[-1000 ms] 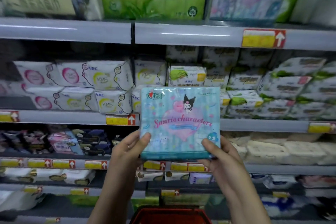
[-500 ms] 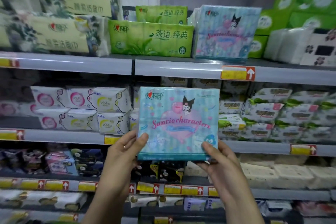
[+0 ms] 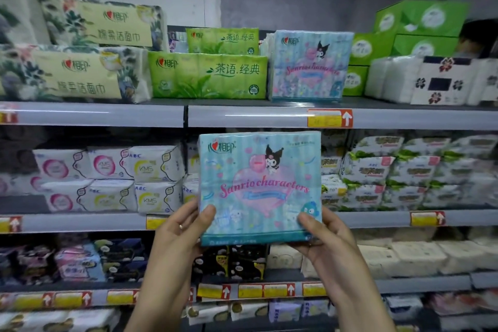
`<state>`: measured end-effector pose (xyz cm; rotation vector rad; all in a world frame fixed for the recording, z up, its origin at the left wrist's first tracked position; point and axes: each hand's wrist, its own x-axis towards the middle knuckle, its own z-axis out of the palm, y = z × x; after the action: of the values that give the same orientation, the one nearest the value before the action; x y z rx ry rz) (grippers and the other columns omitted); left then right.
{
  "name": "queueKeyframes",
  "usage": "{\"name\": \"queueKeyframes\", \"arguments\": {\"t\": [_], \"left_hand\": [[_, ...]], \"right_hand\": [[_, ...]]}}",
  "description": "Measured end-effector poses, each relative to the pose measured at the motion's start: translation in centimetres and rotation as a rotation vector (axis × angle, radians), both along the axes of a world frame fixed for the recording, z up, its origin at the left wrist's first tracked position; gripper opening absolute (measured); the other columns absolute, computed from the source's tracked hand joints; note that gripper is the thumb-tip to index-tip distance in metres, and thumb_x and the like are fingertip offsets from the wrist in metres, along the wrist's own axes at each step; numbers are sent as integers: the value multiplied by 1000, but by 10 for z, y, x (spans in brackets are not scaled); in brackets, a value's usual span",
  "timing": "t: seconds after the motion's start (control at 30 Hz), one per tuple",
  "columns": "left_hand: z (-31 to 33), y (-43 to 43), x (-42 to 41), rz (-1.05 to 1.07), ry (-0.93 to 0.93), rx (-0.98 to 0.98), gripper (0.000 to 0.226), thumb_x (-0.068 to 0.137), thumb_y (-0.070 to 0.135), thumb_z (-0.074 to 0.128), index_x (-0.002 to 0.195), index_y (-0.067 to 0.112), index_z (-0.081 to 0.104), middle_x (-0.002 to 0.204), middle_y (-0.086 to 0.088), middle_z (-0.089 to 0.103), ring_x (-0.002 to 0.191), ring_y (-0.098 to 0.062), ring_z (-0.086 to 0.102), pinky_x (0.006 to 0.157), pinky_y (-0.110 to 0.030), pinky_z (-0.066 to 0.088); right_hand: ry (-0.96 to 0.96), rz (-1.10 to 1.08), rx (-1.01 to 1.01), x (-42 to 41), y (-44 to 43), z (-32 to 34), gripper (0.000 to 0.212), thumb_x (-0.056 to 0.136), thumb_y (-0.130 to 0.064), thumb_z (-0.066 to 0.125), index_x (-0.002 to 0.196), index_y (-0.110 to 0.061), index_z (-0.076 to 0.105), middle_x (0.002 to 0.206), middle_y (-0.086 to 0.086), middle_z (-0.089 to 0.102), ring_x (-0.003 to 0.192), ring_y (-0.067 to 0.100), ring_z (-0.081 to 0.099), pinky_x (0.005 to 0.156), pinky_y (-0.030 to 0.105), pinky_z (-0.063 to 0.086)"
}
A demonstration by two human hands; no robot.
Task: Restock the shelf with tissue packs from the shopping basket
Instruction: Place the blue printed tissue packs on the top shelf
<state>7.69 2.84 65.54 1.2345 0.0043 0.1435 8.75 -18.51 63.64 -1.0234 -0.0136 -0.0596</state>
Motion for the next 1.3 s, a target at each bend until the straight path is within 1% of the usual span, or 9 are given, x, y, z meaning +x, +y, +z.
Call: {"name": "queueKeyframes", "arguments": {"t": [0.1,0.23,0.43,0.63,0.77,0.87,1.03,1.2,1.3], "left_hand": [[0,-3,-2,-14,-2,-4,40,73,26,65,111,17,66,105,0,75,96,-15,71,74,-31,52],[2,-7,-3,-18,-7,-15,42,70,29,68,110,19,67,102,2,75,91,-12,72,76,-33,51],[2,-3,-2,-24,7,-43,101,27,59,90,116,17,65,106,0,75,93,-14,72,65,-26,56],[-3,1,0,-77,32,-34,53,68,28,68,119,14,64,109,-2,74,95,-15,71,71,-32,54],[-1,3,2,-88,27,-26,53,69,27,68,120,14,63,109,-2,73,97,-16,71,71,-32,55],[1,2,3,-117,32,-56,49,70,23,66,117,13,64,108,-2,74,94,-14,71,63,-24,59],[7,0,6,-193,25,-73,43,69,21,67,112,18,65,102,3,75,90,-10,71,59,-19,57],[11,-9,14,-209,40,-26,55,64,25,71,118,16,65,110,0,73,98,-14,70,79,-33,54],[14,-15,18,-235,39,-22,58,63,28,72,119,18,64,110,2,73,101,-15,69,78,-34,51]], "right_hand": [[-5,-10,-9,-5,-3,-2,111,25,-33,97,123,-3,55,114,18,68,93,30,70,64,35,58],[-14,-22,-38,-9,-6,-1,106,25,-36,97,118,-4,58,110,16,70,90,27,71,68,37,59],[-4,-15,-15,-12,-1,1,105,23,-35,97,115,-2,59,101,15,72,86,25,71,73,43,58],[50,-40,11,-14,0,-2,110,22,-33,98,119,-2,56,103,14,72,89,27,71,75,45,59],[42,-55,21,-19,3,2,105,24,-31,98,116,-1,57,102,15,72,87,27,71,69,42,61],[38,-57,40,-25,1,5,78,50,-19,90,118,0,56,109,20,68,88,28,71,65,38,60],[14,-102,49,-33,-1,8,52,65,-7,74,114,0,58,100,16,71,83,24,72,61,34,59],[14,-197,63,-38,-1,10,48,68,-8,69,115,0,59,110,18,68,88,26,71,62,34,58],[15,-238,54,-41,-3,14,43,69,-9,67,111,-3,61,112,18,68,91,26,70,63,34,58]]}}
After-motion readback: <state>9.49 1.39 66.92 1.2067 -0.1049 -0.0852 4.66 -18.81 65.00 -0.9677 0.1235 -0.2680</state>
